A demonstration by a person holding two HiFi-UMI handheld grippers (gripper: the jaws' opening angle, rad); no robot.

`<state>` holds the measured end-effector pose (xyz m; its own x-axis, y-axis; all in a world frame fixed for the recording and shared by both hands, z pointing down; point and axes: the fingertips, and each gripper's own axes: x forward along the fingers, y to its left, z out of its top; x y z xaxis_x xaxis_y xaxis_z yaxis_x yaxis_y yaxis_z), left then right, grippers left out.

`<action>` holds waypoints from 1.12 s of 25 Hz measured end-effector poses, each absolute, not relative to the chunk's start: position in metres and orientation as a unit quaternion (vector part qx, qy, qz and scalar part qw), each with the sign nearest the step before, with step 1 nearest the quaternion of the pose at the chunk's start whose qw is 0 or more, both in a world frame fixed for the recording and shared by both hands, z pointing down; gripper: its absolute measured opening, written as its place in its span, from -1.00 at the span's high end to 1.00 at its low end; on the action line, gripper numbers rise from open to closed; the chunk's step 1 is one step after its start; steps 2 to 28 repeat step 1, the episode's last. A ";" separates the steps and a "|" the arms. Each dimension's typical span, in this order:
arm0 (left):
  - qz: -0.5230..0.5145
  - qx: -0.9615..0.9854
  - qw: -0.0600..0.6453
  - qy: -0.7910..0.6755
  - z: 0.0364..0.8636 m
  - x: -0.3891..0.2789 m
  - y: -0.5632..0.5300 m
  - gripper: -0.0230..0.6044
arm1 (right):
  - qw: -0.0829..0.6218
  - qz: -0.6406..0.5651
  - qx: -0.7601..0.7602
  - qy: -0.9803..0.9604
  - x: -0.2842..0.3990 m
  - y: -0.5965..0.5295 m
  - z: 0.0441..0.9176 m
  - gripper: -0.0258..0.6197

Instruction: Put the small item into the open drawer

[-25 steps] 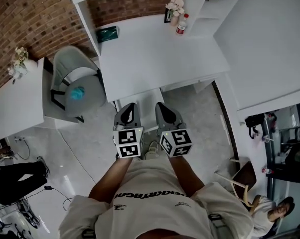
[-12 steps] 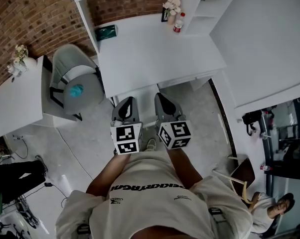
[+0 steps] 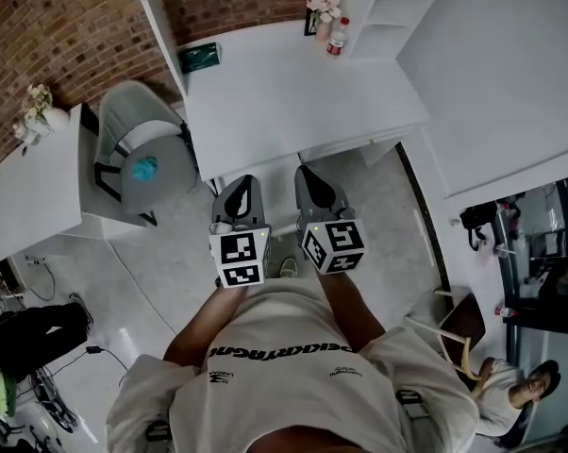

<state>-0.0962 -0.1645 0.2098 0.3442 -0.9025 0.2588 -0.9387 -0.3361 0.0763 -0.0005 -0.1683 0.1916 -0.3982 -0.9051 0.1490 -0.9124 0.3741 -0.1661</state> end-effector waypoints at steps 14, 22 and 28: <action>0.084 0.813 0.106 -0.566 0.210 -0.096 -0.164 0.93 | 0.017 0.110 0.549 -0.828 0.000 -0.168 0.192 0.92; 0.084 0.813 0.106 -0.566 0.210 -0.096 -0.164 0.93 | 0.017 0.110 0.549 -0.828 0.000 -0.168 0.192 0.92; 0.084 0.813 0.106 -0.566 0.210 -0.096 -0.164 0.93 | 0.017 0.110 0.549 -0.828 0.000 -0.168 0.192 0.92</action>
